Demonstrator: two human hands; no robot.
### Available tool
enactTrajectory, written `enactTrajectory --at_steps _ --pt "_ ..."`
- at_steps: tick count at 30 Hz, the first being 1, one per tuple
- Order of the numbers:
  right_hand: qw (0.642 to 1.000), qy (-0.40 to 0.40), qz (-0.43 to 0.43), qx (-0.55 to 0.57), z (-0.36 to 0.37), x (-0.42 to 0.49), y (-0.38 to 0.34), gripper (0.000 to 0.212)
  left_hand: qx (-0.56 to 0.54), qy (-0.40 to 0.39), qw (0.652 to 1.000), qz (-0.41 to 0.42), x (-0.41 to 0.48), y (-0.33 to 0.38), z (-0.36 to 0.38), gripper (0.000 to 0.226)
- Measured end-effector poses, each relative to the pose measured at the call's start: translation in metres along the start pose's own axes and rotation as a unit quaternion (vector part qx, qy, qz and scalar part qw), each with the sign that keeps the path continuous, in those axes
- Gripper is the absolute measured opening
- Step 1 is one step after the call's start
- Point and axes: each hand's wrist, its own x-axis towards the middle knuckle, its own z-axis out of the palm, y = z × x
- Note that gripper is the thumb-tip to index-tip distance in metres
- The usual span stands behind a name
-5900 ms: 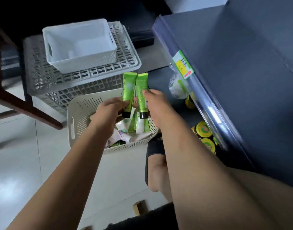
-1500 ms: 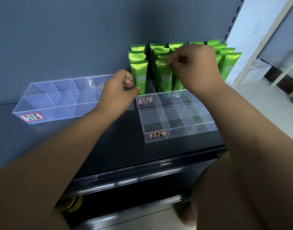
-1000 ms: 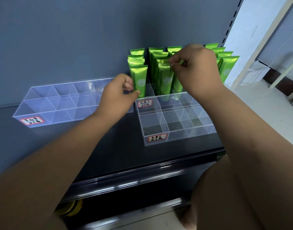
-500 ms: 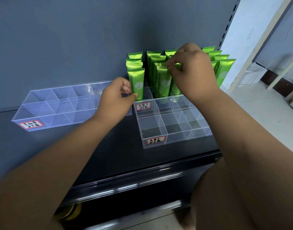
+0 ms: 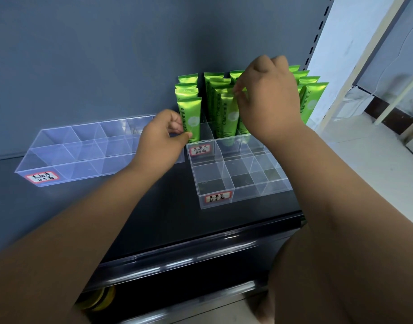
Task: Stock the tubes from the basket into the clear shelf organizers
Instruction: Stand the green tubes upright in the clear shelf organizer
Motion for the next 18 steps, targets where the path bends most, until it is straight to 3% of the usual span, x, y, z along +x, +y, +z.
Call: enactTrajectory --at_steps 11,18 --pt "0.998 -0.023 0.044 -0.029 -0.0074 -0.004 -0.0007 0.024 0.01 0.007 1.0 0.006 -0.0012 -0.0003 0.0007 0.021" --pt "0.999 -0.015 0.046 0.017 -0.0033 -0.005 0.0012 0.023 0.014 0.009 1.0 0.009 -0.0004 -0.0015 0.0 0.027"
